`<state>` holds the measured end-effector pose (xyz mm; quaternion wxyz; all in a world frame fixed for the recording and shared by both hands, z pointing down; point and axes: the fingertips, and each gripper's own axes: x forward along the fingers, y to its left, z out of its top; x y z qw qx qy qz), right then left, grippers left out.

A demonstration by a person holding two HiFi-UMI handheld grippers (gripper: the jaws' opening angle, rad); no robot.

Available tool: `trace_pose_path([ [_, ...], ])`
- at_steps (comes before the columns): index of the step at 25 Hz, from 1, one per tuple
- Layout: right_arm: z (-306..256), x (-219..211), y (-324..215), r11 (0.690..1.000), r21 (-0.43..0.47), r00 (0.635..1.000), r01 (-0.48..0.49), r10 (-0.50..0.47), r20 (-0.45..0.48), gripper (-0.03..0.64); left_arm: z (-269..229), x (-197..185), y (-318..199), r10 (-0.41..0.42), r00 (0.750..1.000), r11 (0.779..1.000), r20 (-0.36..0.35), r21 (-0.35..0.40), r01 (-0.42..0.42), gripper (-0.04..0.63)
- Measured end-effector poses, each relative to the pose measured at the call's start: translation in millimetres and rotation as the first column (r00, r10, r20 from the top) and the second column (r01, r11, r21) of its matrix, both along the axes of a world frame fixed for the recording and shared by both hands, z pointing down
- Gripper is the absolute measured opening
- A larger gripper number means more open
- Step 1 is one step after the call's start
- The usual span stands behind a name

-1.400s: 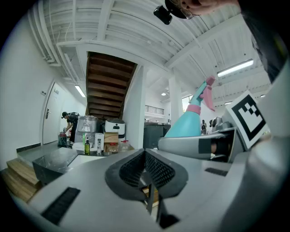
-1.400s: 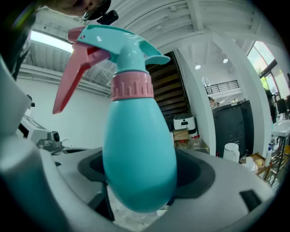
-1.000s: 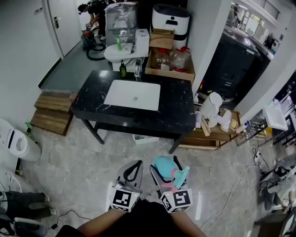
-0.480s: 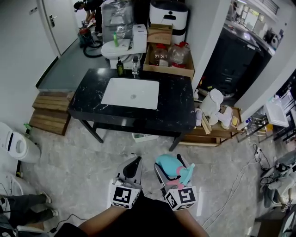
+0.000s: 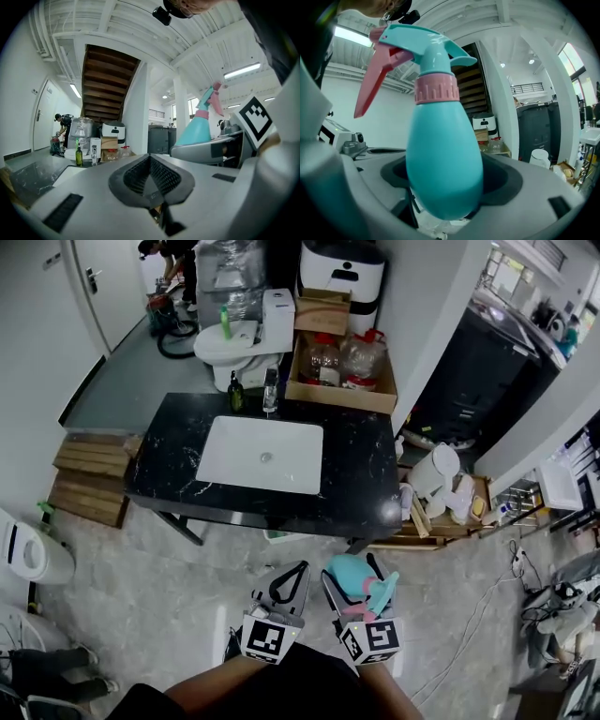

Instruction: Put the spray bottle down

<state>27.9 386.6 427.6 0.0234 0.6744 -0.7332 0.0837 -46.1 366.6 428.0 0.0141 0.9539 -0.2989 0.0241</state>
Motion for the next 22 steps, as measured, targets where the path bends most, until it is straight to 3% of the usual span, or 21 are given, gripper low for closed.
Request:
trace_pose_path([
  [6, -2, 17, -68, 0.999, -0.022, 0.999, -0.033, 0.033, 0.022, 0.420, -8, 13, -69, 0.000, 1.000, 1.000, -0.007, 0.000, 0.000, 0.011],
  [22, 6, 17, -232, 0.997, -0.073, 1.000, -0.008, 0.010, 0.021, 0.420, 3, 7, -229, -0.021, 0.999, 0.999, 0.036, -0.048, 0.023, 0.011],
])
